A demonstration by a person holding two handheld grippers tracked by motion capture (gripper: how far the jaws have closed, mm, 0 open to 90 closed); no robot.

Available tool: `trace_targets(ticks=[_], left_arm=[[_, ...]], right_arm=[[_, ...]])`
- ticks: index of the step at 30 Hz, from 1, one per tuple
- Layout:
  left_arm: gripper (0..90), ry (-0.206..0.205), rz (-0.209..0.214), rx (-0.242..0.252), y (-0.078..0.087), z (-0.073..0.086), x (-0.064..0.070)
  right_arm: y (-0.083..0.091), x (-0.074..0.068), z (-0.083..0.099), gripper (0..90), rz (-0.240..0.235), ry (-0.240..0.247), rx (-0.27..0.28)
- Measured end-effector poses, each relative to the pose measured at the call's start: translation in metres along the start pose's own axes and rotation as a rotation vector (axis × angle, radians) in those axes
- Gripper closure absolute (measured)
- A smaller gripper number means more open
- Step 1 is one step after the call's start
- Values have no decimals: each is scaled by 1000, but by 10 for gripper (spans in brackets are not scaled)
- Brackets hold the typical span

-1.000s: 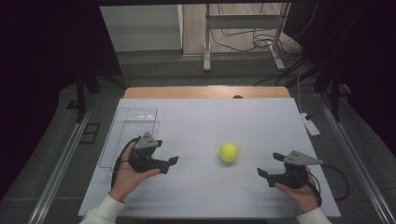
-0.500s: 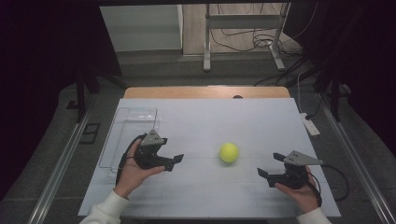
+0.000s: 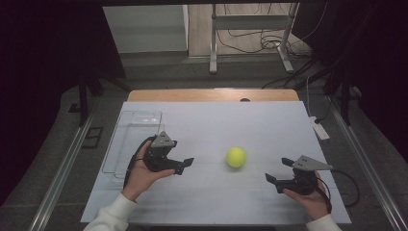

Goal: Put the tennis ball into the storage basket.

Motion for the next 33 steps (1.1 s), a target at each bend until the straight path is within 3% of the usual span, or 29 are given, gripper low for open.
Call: trace_targets(ticks=[33], left_arm=[[121,-26,50,-31,-28,-21,5]], right_arm=[[0,1,2,105,4,5,-4]])
Point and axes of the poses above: each handheld gripper's, and its own axes: y roughly backward along the jaws, z roughly out of its underside, x roughly to its right, the point moved 6 cm from there along -y, roughly forward along the jaws, and after that the axes turned 14 degrees about z, right-handed, at the moved point
